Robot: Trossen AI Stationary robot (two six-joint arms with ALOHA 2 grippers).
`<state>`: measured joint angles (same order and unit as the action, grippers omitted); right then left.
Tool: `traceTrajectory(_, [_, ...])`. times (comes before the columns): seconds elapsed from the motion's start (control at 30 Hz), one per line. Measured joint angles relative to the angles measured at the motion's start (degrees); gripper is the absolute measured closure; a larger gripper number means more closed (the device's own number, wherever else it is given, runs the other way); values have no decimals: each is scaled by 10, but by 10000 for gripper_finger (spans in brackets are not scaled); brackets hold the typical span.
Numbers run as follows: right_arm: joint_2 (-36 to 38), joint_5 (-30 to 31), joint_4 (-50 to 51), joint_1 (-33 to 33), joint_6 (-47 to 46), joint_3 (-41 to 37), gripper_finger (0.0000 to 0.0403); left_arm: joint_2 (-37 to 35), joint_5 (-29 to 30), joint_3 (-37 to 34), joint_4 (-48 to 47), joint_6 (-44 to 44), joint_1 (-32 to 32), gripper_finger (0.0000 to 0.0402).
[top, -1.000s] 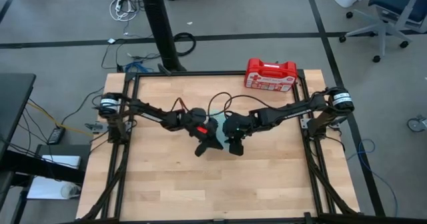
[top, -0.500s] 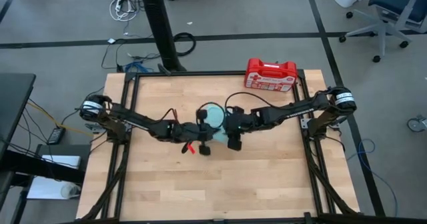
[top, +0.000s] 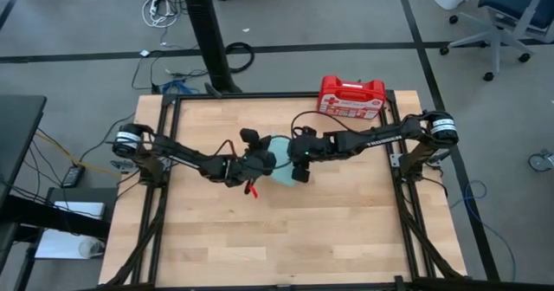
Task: Roll bandage
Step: Close the transparent food container lid
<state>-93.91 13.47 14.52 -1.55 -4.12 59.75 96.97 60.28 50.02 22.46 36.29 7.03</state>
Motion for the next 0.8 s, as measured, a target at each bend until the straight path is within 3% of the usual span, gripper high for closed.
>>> traceTrajectory(0.27, [-50, -33, -12, -4, -14, 4, 254, 65, 93, 6, 109, 217, -1, 401])
traceTrajectory(0.57, [-62, -38, -12, -5, -23, 3, 254, 66, 109, 6, 273, 373, 7, 401])
traceTrajectory(0.7, [-57, -40, -10, -5, -23, 3, 254, 66, 110, 4, 280, 387, 5, 401])
traceTrajectory(0.8, [-56, -43, -9, -5, -23, 2, 254, 75, 88, -3, 221, 323, -4, 401])
